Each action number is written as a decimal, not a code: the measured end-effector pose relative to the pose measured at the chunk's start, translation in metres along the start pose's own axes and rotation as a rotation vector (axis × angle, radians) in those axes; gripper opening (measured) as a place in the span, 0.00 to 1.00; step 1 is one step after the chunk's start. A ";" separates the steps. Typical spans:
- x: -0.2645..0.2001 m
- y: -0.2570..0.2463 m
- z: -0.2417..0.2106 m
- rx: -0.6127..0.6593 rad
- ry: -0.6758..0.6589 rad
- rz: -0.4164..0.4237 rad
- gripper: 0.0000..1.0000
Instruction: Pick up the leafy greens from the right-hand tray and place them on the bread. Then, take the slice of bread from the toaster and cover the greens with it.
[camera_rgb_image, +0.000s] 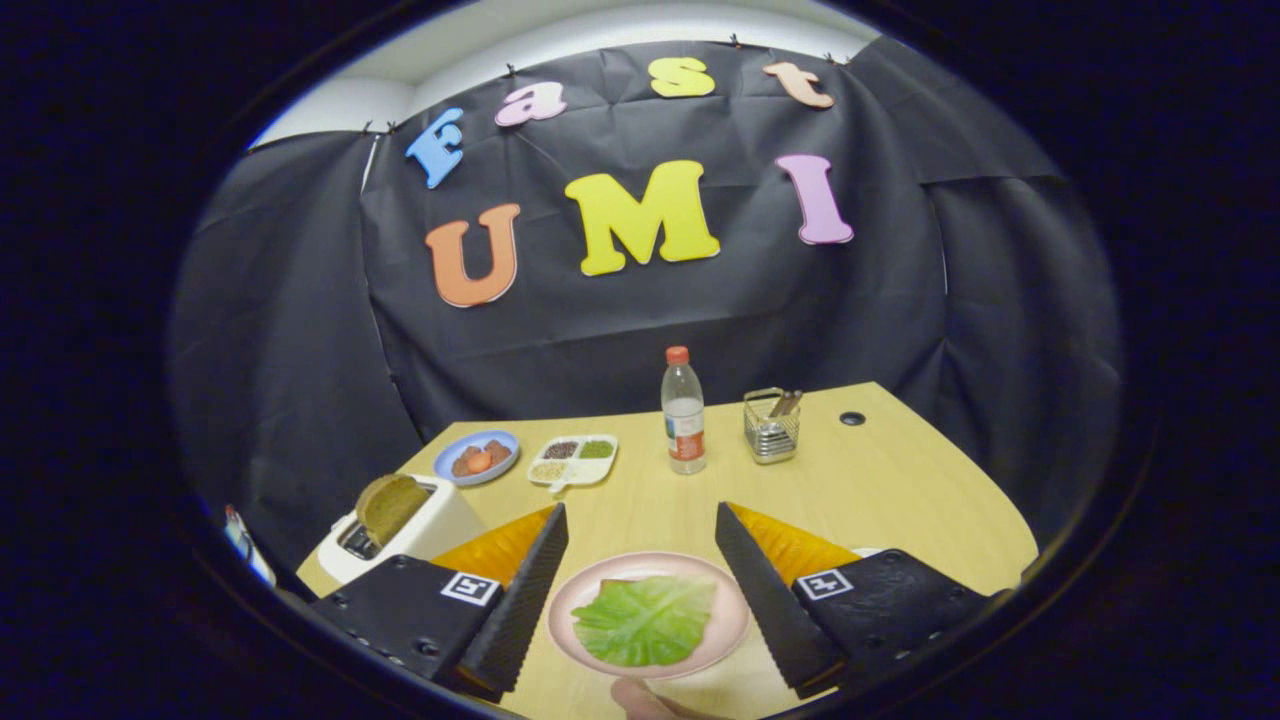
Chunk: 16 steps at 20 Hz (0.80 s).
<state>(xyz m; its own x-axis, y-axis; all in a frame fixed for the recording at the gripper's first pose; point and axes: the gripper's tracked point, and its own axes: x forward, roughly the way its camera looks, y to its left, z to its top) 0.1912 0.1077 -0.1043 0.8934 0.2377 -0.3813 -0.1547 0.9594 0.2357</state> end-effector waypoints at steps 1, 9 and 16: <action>-0.003 0.010 0.007 -0.018 -0.009 0.004 0.92; -0.005 0.118 0.021 -0.146 0.028 0.093 0.96; 0.033 0.199 -0.024 -0.200 0.164 0.129 0.96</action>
<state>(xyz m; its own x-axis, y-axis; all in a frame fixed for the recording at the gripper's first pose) 0.1801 0.3105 -0.0912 0.7829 0.3659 -0.5031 -0.3575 0.9265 0.1175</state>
